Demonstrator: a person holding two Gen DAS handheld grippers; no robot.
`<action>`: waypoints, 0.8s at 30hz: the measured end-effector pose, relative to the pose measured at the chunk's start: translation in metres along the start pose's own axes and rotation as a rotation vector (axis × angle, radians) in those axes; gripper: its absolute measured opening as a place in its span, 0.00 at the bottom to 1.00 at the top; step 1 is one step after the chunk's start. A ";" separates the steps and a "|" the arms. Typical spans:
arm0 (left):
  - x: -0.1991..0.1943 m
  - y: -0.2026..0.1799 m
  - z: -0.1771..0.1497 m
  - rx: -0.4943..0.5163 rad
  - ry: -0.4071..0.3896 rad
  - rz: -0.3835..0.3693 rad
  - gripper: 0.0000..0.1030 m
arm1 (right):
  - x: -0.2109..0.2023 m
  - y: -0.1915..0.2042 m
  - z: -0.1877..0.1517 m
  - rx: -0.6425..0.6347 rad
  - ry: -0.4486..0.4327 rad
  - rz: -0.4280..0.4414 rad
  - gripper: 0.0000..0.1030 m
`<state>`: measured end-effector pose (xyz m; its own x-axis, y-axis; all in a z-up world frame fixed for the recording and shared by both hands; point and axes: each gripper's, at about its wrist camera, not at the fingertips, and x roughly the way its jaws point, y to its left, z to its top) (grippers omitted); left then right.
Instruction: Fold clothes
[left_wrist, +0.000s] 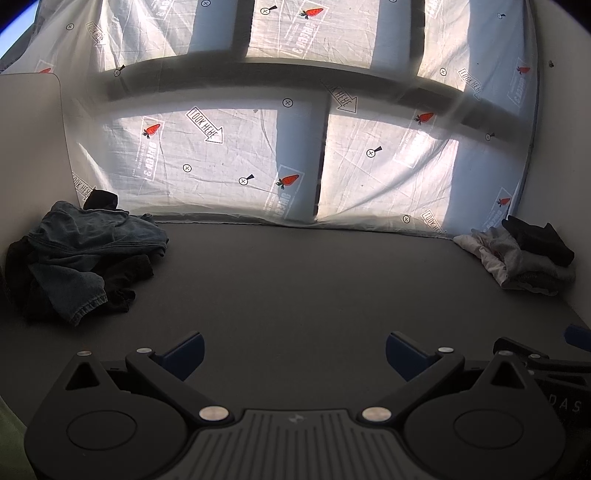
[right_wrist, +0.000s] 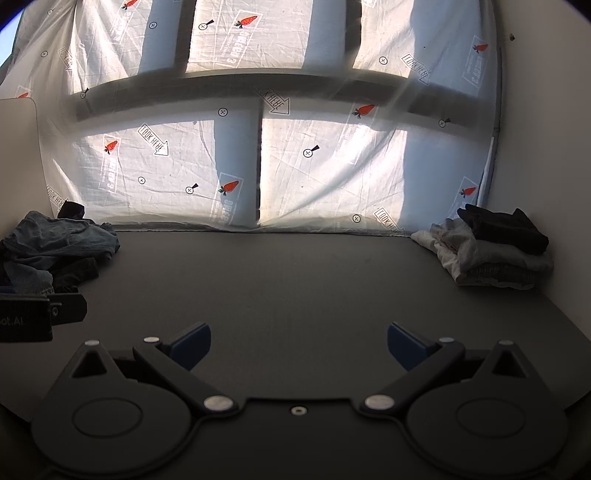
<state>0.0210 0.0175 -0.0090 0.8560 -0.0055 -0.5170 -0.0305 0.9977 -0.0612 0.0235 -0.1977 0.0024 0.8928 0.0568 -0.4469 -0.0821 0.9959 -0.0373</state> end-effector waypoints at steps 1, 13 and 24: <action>0.003 0.000 0.001 -0.004 0.004 0.005 1.00 | 0.004 0.000 0.001 -0.003 0.002 0.003 1.00; 0.057 0.002 0.036 -0.019 0.051 0.117 1.00 | 0.089 -0.005 0.042 0.020 0.038 0.073 1.00; 0.109 0.029 0.054 -0.167 0.152 0.236 1.00 | 0.175 0.013 0.076 -0.006 0.113 0.174 1.00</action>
<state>0.1411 0.0493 -0.0212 0.7289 0.2020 -0.6541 -0.3139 0.9478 -0.0571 0.2125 -0.1699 -0.0090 0.8096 0.2190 -0.5445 -0.2335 0.9714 0.0434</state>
